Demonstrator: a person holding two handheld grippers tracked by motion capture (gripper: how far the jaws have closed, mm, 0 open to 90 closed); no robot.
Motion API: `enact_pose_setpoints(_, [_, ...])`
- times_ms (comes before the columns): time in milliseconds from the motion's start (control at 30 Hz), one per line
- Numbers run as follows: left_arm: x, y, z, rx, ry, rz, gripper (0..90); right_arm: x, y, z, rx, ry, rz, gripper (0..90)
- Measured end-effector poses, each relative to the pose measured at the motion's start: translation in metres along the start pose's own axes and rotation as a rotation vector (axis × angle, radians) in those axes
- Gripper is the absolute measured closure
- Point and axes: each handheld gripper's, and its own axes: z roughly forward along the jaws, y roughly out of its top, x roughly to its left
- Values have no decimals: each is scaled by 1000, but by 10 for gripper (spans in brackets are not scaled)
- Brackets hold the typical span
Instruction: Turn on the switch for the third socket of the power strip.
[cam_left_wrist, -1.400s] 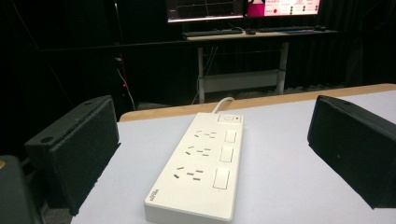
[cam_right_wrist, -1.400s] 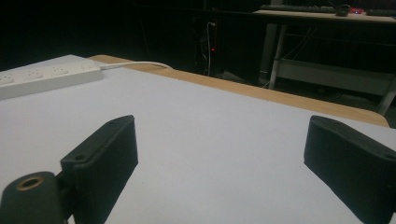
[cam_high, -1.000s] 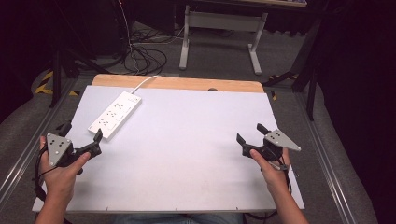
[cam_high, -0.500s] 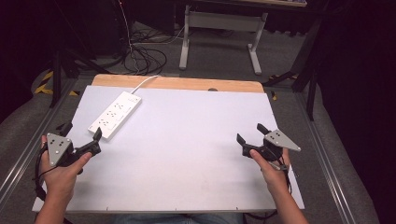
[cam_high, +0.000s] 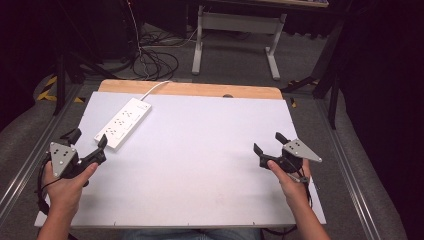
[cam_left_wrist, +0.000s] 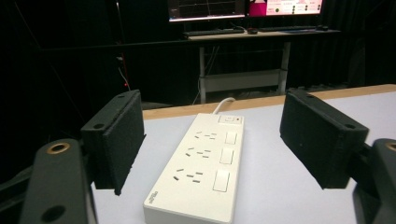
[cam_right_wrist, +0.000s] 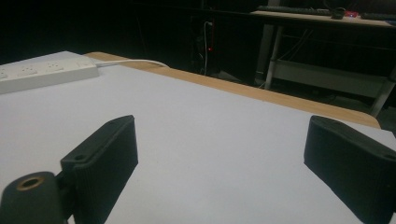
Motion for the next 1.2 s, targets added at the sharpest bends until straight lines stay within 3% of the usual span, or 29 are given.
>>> enact_pose_setpoints(1200, [3, 1, 0, 24, 21, 0, 416, 0, 0, 0, 7, -3, -8, 104])
